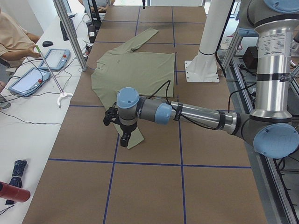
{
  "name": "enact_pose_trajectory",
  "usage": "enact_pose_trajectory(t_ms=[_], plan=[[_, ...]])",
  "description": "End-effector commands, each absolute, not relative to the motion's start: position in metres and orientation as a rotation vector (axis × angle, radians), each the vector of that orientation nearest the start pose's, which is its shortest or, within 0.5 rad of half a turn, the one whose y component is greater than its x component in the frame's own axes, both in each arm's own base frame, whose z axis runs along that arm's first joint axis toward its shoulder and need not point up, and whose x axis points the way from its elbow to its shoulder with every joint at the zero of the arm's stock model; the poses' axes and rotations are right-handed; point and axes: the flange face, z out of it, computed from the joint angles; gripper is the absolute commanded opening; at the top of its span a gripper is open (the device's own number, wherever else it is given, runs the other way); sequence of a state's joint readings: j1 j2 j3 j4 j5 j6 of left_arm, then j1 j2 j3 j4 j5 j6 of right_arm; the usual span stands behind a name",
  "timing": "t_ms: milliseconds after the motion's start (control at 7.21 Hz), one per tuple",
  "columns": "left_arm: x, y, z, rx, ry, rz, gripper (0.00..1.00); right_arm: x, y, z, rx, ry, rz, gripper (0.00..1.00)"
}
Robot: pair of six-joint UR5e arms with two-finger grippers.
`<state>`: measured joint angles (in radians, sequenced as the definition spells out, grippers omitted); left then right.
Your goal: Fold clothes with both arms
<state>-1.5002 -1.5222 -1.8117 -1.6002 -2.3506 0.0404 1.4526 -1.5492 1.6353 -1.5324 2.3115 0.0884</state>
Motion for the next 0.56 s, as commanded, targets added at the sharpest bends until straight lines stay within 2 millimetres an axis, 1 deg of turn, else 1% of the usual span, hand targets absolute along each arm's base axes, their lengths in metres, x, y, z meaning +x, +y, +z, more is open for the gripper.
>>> enact_pose_trajectory(t_ms=[0, 139, 278, 416], plan=[[-0.030, -0.476, 0.532, 0.231, 0.784, 0.216, 1.00, 0.000, -0.516, 0.619, 0.032, -0.749, -0.084, 1.00], [-0.027, -0.478, 0.527, 0.234, 0.779, 0.222, 1.00, -0.001, -0.516, 0.619, 0.033, -0.750, -0.088, 1.00], [-0.030, -0.475, 0.529, 0.234, 0.781, 0.219, 1.00, -0.002, -0.517, 0.623, 0.042, -0.751, -0.093, 1.00], [-0.030, -0.475, 0.524, 0.242, 0.778, 0.218, 1.00, -0.003, -0.514, 0.634, 0.074, -0.755, -0.106, 1.00]])
